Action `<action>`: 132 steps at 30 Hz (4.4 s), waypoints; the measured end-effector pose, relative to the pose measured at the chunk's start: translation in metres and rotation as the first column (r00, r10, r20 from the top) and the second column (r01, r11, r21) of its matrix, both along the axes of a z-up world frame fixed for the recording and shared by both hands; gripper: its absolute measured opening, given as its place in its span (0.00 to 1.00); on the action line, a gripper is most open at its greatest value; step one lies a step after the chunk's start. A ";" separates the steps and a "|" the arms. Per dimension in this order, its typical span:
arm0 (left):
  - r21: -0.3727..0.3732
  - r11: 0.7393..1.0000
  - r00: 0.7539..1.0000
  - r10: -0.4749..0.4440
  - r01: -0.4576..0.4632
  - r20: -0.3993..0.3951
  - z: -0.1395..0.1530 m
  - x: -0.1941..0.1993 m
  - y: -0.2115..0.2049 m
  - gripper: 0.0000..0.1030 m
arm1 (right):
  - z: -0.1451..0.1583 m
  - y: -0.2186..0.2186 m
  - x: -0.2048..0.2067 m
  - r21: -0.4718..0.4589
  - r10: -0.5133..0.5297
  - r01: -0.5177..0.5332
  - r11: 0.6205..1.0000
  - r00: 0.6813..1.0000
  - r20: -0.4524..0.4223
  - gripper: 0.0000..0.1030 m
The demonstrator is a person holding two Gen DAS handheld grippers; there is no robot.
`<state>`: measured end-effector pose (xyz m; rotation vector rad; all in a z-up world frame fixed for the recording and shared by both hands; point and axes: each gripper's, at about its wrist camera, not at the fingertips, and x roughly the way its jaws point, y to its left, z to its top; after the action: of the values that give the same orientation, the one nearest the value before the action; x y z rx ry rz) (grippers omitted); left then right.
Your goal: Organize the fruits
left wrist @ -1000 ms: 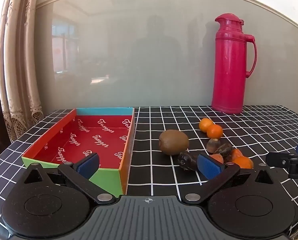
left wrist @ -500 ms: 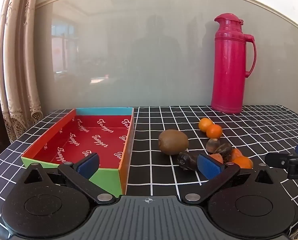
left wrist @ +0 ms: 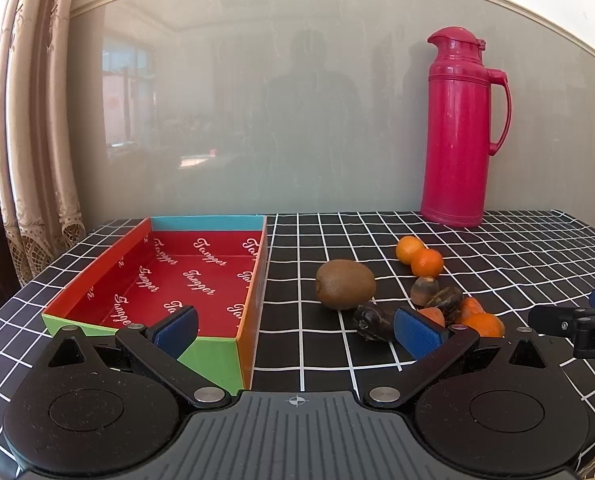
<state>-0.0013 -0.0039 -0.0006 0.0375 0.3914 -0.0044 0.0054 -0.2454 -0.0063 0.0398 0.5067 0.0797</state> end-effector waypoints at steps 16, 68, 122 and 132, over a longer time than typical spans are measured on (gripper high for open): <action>0.001 1.000 1.000 0.000 0.000 -0.001 0.001 0.000 0.000 1.00 | 0.000 0.000 0.000 -0.001 0.001 -0.001 1.000 1.000 0.000 1.00; -0.026 1.000 1.000 -0.012 0.012 0.025 0.003 -0.008 -0.006 1.00 | 0.003 -0.003 -0.003 0.011 -0.021 0.020 1.000 0.999 0.028 1.00; -0.072 0.994 0.996 -0.084 0.083 0.000 0.005 0.026 0.001 0.40 | 0.000 -0.027 0.029 0.055 -0.251 0.251 0.966 0.968 0.000 1.00; -0.118 0.981 0.987 0.152 -0.157 -0.045 0.002 0.043 0.104 0.40 | -0.004 0.025 0.043 0.001 -0.157 0.157 0.988 0.987 0.018 1.00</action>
<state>0.0419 0.1000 0.0012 -0.1136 0.4282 0.1248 0.0482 -0.2205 -0.0104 0.0782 0.4839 -0.0743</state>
